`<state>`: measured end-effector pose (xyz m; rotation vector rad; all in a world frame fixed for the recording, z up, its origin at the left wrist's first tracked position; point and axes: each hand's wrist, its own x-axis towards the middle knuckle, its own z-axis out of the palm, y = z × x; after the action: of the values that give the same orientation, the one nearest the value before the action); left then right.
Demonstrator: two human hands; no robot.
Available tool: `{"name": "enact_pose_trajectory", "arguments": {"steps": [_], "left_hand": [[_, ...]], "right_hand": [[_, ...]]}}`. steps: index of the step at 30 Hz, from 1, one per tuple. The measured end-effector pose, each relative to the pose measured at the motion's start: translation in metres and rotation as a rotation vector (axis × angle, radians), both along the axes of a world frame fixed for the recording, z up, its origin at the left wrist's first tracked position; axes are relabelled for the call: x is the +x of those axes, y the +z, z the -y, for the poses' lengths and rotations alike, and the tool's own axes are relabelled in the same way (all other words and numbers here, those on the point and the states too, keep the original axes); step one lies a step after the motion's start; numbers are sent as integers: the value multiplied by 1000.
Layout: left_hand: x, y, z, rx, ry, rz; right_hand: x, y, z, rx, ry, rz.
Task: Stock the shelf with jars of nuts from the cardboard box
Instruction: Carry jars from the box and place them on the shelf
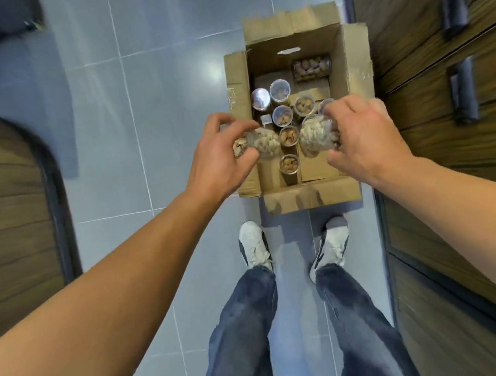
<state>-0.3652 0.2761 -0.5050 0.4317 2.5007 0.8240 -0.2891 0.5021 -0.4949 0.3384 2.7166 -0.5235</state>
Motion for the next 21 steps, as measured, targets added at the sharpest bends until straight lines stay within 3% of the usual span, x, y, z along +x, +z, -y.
{"name": "enact_pose_trajectory", "arguments": {"steps": [10, 21], "left_hand": [[67, 200, 92, -32, 279, -124], [224, 346, 205, -165, 711, -340]], "right_hand": [[9, 203, 80, -116, 200, -134], [45, 342, 217, -251, 756, -254]]}}
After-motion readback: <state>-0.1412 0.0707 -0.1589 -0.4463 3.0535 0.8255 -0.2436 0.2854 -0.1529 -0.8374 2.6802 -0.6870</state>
